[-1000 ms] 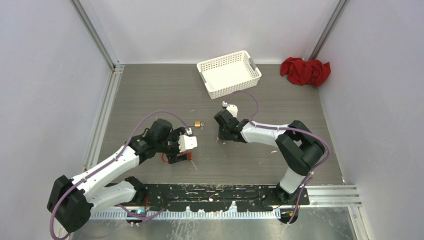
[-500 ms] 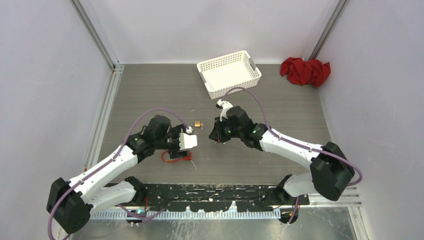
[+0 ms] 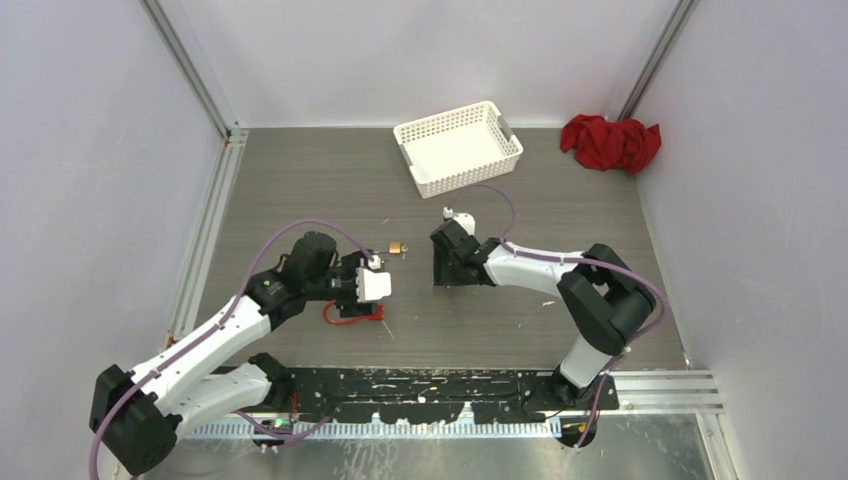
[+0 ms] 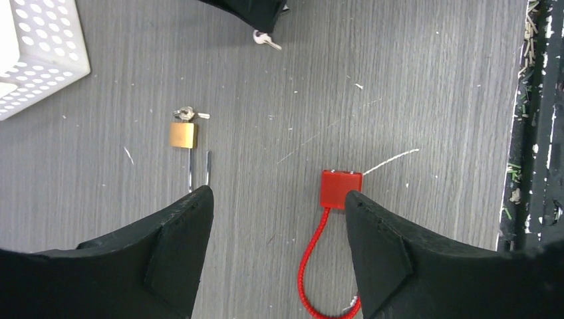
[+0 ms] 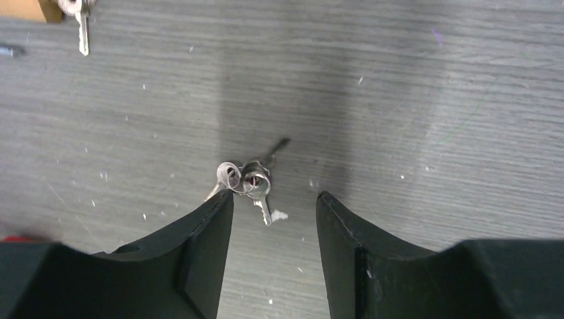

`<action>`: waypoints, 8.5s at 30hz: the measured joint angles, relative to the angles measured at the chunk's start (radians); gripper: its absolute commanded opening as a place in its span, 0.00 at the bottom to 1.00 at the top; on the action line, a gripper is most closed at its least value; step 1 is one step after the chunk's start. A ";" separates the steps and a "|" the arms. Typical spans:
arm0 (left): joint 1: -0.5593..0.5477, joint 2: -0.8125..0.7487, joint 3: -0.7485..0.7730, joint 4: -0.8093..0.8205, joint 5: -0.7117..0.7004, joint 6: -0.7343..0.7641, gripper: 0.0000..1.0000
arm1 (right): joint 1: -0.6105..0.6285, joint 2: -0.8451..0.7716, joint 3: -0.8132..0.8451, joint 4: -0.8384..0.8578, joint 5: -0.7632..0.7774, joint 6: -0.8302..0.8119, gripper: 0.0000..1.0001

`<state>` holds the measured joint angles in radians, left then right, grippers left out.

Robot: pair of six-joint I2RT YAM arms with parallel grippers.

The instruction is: Unlock with the key

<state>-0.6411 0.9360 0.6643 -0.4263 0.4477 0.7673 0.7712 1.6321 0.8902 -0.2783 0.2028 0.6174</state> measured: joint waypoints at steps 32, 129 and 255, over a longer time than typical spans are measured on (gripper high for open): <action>0.000 0.023 -0.005 -0.004 -0.010 -0.037 0.73 | 0.002 -0.084 -0.024 0.105 -0.077 -0.013 0.01; 0.113 0.103 0.168 0.323 0.338 -1.442 0.38 | 0.055 -0.643 -0.166 0.457 -0.325 -0.019 0.01; 0.152 0.216 0.392 -0.388 0.522 -0.724 0.79 | -0.005 -0.384 -0.019 0.369 -0.903 -0.110 0.01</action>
<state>-0.4889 1.1515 1.0561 -0.8146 0.9695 0.0437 0.7658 1.2484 0.8711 0.0906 -0.7002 0.5076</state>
